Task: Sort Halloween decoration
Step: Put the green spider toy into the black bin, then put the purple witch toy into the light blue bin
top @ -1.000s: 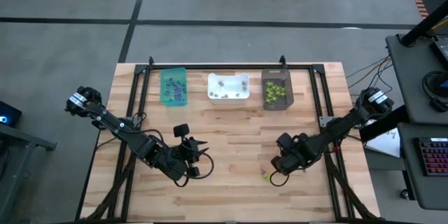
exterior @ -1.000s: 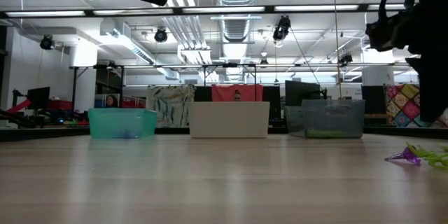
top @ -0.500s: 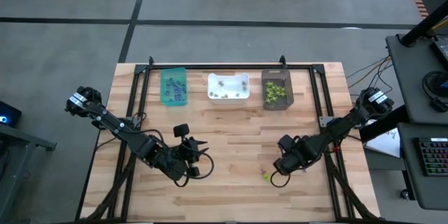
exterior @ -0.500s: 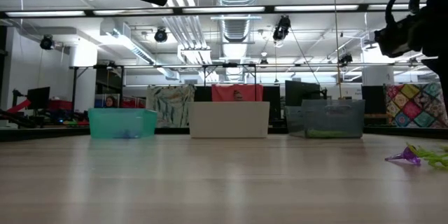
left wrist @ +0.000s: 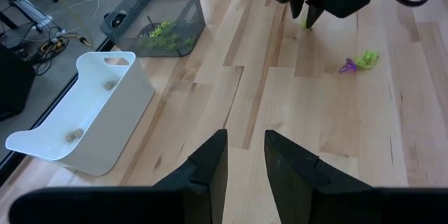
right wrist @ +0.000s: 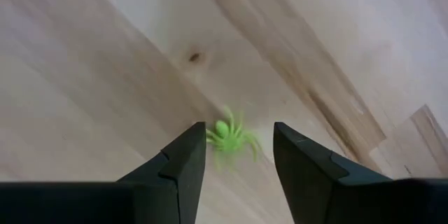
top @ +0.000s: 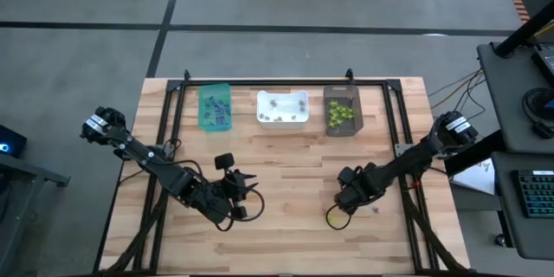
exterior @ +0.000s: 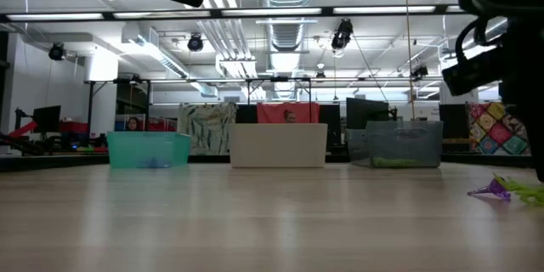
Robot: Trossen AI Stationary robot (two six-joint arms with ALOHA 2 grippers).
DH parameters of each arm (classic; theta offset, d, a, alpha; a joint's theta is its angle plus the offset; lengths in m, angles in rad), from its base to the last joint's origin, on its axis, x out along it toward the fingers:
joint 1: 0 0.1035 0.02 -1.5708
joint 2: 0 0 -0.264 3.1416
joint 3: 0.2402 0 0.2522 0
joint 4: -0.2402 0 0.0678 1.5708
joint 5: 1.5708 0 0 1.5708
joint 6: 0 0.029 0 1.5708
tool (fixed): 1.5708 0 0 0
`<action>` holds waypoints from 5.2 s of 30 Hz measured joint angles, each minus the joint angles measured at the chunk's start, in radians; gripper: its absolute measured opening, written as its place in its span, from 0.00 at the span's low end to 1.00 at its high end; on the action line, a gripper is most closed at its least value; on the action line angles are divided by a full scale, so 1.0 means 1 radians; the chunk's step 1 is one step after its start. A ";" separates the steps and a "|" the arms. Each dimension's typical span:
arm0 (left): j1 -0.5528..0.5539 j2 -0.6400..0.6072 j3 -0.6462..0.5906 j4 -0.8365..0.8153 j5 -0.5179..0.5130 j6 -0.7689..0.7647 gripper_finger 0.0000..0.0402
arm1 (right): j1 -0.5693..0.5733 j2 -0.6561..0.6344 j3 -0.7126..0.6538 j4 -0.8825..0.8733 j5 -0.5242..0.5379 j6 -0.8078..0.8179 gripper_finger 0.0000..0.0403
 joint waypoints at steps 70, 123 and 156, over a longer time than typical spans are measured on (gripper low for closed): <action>0.000 0.000 -0.017 0.002 0.000 0.003 0.19 | -1.012 -0.094 0.298 -0.084 0.085 -0.817 0.37; 0.000 0.000 -0.021 0.173 0.034 -0.016 0.19 | 0.188 0.005 0.158 -0.196 -0.209 0.231 0.32; 0.000 0.000 -0.022 0.172 0.034 -0.015 0.19 | 0.210 0.204 0.154 -0.186 -0.285 0.143 0.21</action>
